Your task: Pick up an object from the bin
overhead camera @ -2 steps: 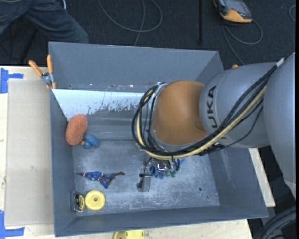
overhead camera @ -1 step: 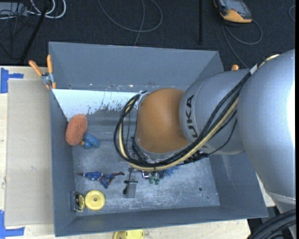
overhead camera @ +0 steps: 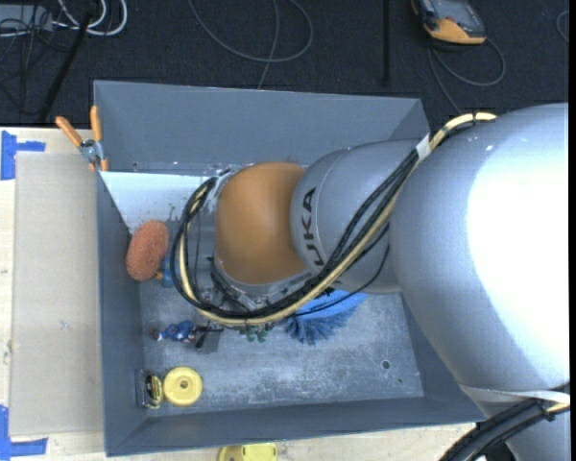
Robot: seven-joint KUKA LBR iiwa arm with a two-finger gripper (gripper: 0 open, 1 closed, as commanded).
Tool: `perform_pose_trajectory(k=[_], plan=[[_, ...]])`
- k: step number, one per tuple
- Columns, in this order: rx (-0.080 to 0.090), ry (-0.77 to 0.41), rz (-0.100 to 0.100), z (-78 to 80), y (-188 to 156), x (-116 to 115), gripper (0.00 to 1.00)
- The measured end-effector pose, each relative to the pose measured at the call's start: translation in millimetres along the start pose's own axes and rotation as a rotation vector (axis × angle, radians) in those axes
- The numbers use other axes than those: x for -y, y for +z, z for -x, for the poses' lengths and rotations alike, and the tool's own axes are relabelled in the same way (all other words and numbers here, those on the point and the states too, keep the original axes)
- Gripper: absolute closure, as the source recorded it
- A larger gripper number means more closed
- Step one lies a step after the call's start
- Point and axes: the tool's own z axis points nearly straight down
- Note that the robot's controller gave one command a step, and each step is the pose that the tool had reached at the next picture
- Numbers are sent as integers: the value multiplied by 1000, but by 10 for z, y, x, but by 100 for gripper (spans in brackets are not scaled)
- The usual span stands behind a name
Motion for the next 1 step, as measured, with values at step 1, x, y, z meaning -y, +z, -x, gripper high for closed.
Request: perform_pose_trajectory(k=[1], plan=[[0, 1, 0, 0, 0, 2, 100]])
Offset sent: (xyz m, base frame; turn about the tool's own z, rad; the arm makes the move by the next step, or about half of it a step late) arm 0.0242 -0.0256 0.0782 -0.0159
